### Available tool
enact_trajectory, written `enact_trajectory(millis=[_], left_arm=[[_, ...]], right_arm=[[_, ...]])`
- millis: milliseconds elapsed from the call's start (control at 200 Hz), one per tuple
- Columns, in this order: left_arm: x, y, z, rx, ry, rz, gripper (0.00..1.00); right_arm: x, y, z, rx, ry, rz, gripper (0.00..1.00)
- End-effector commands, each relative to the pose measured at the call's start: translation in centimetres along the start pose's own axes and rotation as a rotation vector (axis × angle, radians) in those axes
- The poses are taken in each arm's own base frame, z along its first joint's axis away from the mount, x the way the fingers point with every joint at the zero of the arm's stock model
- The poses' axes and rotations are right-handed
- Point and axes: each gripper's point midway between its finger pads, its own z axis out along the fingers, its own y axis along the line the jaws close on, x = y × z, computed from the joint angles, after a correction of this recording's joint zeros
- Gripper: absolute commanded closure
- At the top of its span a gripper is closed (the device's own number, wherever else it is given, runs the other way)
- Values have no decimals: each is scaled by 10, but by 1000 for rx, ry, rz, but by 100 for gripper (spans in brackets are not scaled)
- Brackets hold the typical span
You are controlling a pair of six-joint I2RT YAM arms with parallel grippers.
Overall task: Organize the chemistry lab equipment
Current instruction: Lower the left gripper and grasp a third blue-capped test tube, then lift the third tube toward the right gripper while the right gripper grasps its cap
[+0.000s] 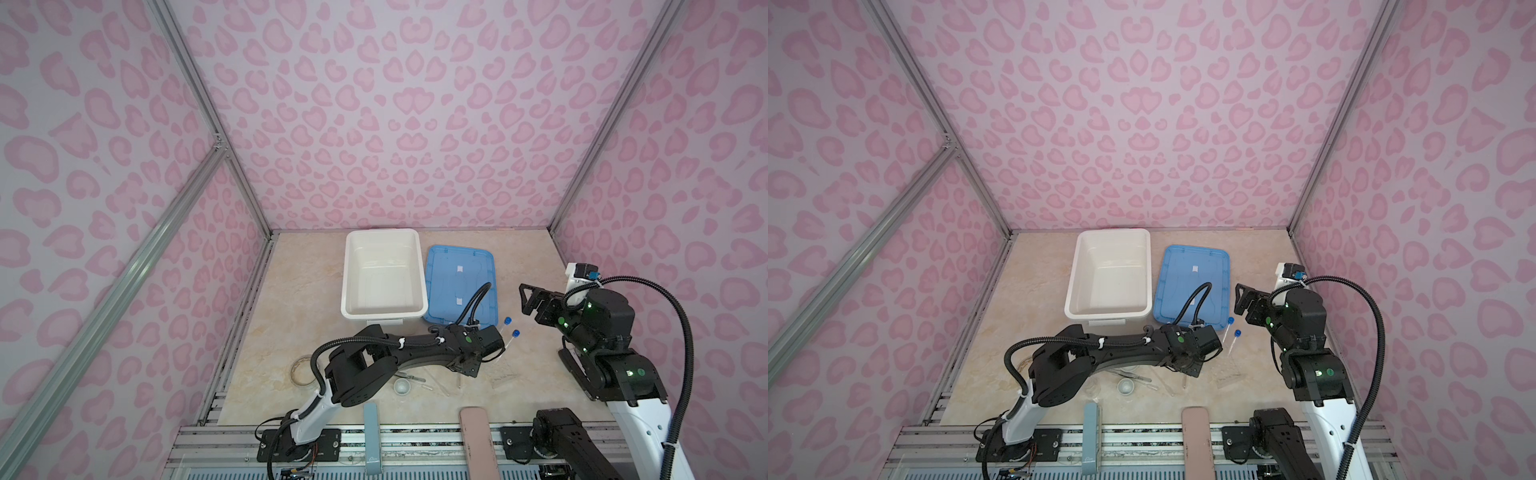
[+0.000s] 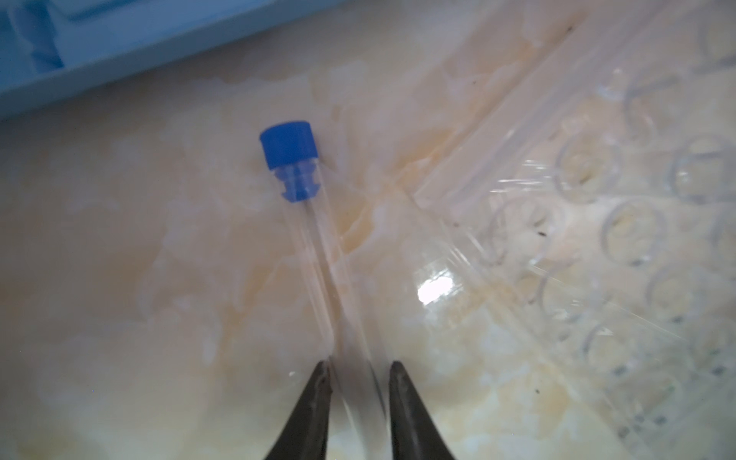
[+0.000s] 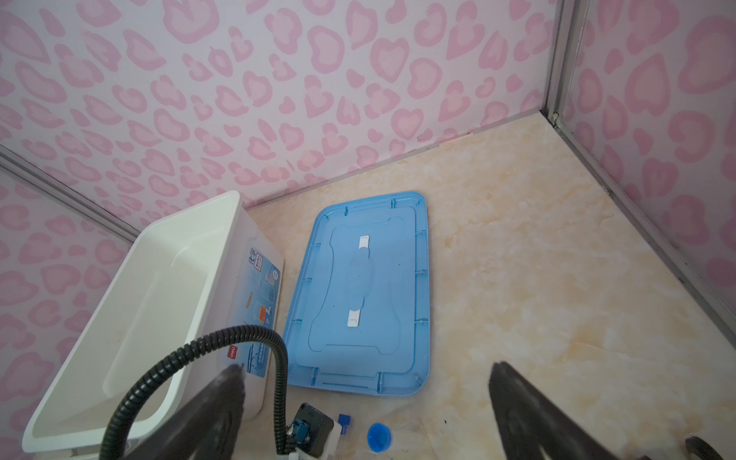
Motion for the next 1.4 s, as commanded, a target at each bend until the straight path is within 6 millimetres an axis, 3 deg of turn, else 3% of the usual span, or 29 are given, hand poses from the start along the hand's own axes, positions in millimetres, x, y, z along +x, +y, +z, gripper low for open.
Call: enact_trajectory(millis=[0, 225, 295, 645, 1020, 1395], left_arm=[[13, 9, -9, -11, 49, -12, 72], [24, 11, -7, -13, 86, -3, 79], [22, 13, -7, -5, 76, -13, 84], [2, 18, -23, 52, -15, -77, 87], [-51, -1, -100, 279, -322, -88, 86], [-60, 14, -163, 396, -634, -42, 87]], right_arm=[[3, 1, 1, -10, 13, -14, 4], [4, 4, 4, -28, 18, 3, 4], [5, 3, 4, -25, 18, 3, 4], [16, 18, 14, -113, 97, -1, 5], [26, 46, 19, -245, 252, 49, 5], [52, 85, 24, -407, 403, 30, 16]])
